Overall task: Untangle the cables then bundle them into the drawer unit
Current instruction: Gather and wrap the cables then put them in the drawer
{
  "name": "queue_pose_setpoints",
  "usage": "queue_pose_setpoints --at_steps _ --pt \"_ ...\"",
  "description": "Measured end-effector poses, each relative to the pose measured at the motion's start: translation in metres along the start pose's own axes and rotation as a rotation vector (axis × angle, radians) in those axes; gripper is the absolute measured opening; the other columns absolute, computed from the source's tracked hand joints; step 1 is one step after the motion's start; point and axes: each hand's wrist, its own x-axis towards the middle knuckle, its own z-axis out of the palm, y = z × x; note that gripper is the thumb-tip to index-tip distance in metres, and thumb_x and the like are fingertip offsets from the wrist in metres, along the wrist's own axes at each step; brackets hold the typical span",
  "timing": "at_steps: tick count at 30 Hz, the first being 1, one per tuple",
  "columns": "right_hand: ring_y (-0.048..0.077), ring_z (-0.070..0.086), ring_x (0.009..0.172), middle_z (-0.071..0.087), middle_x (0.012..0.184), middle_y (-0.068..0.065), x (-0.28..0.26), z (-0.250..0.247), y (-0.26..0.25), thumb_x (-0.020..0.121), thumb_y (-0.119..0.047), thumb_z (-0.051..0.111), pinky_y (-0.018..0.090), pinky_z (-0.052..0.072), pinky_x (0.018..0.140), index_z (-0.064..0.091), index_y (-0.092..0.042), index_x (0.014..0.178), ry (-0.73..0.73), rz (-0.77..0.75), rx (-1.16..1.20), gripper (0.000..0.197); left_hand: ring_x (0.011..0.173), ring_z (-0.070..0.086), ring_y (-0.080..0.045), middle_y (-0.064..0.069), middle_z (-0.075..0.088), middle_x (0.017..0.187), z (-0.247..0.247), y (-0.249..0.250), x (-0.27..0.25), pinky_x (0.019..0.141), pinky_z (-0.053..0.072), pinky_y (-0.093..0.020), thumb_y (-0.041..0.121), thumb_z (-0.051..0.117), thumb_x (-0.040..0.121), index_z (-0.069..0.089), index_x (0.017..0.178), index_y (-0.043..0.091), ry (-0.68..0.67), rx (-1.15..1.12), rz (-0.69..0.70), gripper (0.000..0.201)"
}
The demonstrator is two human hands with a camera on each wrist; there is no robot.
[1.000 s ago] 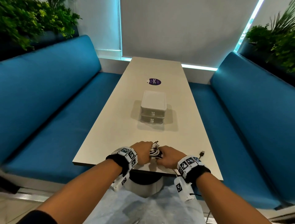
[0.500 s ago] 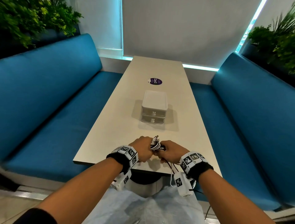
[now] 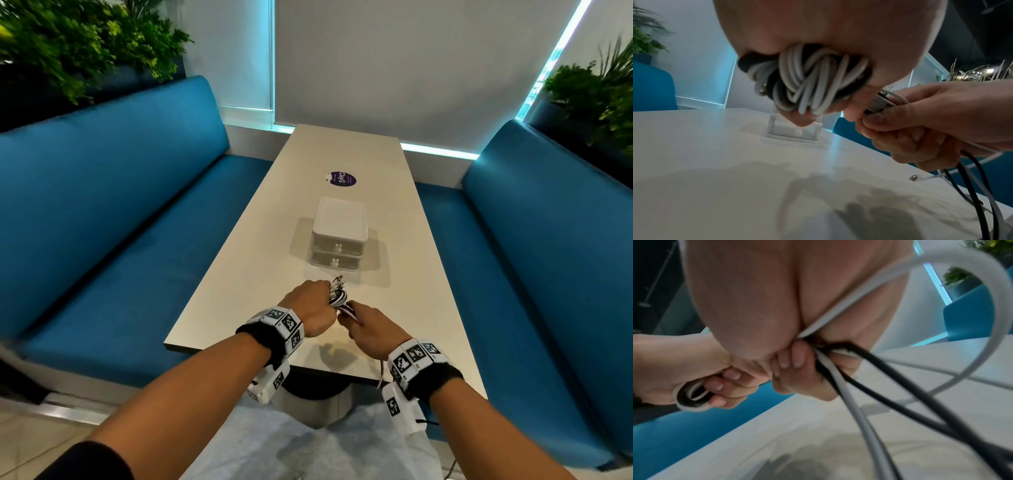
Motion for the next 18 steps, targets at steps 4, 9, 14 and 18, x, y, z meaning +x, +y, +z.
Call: queue_pose_setpoints --at_steps 4,9,14,18 --pt "0.026 0.060 0.087 0.064 0.094 0.005 0.000 -0.001 -0.002 0.101 -0.039 0.042 0.040 0.047 0.081 0.054 -0.020 0.107 -0.060 0.000 -0.077 0.023 0.073 0.061 -0.026 -0.002 0.063 0.079 -0.005 -0.004 -0.003 0.060 0.046 -0.032 0.033 0.059 0.079 0.056 0.081 0.021 -0.102 0.030 0.050 0.012" --pt "0.028 0.060 0.097 0.066 0.110 0.010 0.004 -0.003 -0.010 0.100 -0.034 0.045 0.035 0.045 0.085 0.057 -0.018 0.112 -0.187 0.021 -0.215 0.024 0.075 0.065 -0.024 -0.003 0.068 0.087 -0.005 -0.013 -0.009 0.070 0.056 -0.035 0.035 0.069 0.075 0.061 0.093 0.022 -0.182 0.189 0.121 0.024" --pt "0.026 0.058 0.096 0.066 0.115 0.010 0.003 -0.001 -0.011 0.099 -0.031 0.046 0.035 0.045 0.087 0.060 -0.016 0.114 -0.185 0.019 -0.240 0.025 0.081 0.062 -0.025 -0.001 0.067 0.094 0.005 -0.011 -0.012 0.070 0.051 -0.036 0.027 0.059 0.086 0.058 0.096 0.025 -0.161 0.180 0.179 0.010" --pt "0.023 0.060 0.091 0.068 0.107 0.008 0.003 -0.003 -0.003 0.097 -0.036 0.050 0.034 0.046 0.079 0.061 -0.017 0.109 -0.017 0.001 -0.141 0.026 0.078 0.060 -0.026 -0.001 0.064 0.092 0.003 -0.007 -0.006 0.065 0.046 -0.033 0.031 0.051 0.087 0.051 0.094 0.025 -0.085 0.194 0.152 0.009"
